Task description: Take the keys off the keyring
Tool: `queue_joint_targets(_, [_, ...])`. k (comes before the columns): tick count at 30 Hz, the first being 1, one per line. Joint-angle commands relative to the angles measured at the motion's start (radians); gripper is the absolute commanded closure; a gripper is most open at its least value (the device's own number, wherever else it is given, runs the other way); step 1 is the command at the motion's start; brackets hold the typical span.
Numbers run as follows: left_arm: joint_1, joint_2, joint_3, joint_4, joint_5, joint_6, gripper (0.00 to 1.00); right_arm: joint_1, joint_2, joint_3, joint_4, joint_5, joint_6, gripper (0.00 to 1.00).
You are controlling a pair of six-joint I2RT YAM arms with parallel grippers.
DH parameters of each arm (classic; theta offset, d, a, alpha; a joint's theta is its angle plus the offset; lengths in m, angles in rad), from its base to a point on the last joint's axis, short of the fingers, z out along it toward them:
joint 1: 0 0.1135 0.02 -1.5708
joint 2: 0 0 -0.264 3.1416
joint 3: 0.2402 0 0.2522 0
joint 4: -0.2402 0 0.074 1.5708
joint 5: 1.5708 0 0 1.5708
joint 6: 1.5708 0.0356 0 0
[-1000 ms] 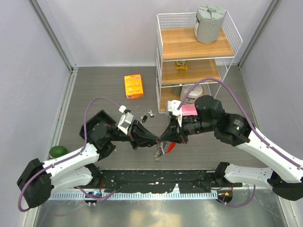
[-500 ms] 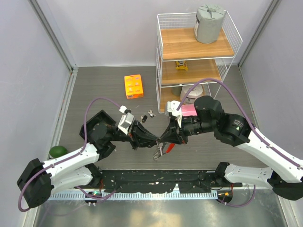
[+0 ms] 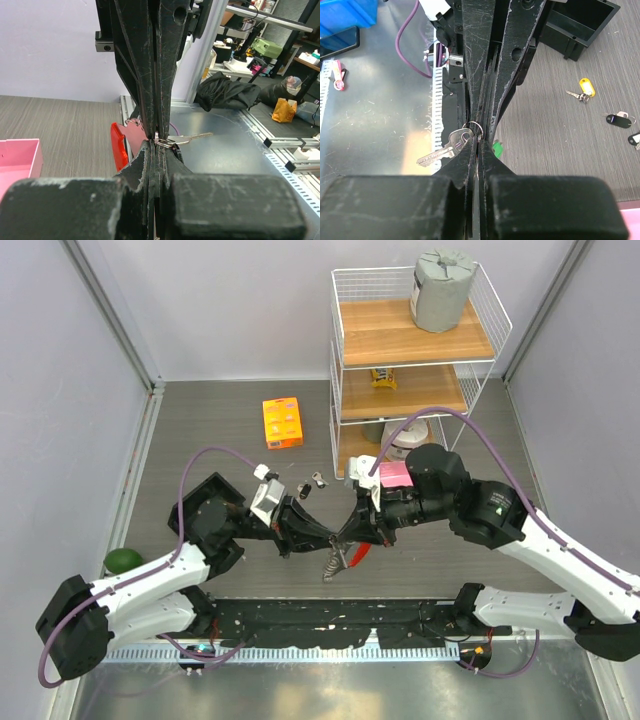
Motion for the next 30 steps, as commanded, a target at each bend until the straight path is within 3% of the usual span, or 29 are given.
queue_joint_targets(1, [-0.001, -0.032, 0.040, 0.104, -0.074, 0.018, 1.00, 0.021, 0.015, 0.004, -0.035, 0.029, 0.006, 0.95])
queue_joint_targets(7, [0.004, -0.093, 0.013, -0.066, -0.131, 0.095, 0.76, 0.020, -0.014, 0.033, -0.053, 0.117, 0.034, 0.95])
queue_joint_targets(12, [0.036, -0.226, -0.002, -0.359, -0.149, 0.204, 0.70, 0.018, -0.008, 0.050, -0.110, 0.213, 0.047, 0.95])
queue_joint_targets(18, [0.051, -0.427, -0.059, -0.588, -0.291, 0.266, 0.59, 0.015, -0.006, 0.048, -0.093, 0.227, 0.077, 0.95])
queue_joint_targets(22, [0.051, -0.434, -0.077, -0.587, -0.330, 0.203, 0.47, 0.015, 0.007, 0.062, -0.077, 0.235, 0.101, 0.95])
queue_joint_targets(25, [0.050, -0.374, -0.088, -0.495, -0.335, 0.114, 0.43, 0.015, 0.006, 0.056, -0.035, 0.244, 0.113, 0.95])
queue_joint_targets(30, [0.044, -0.219, -0.068, -0.320, -0.280, 0.054, 0.42, 0.015, -0.017, 0.033, 0.019, 0.250, 0.113, 0.95])
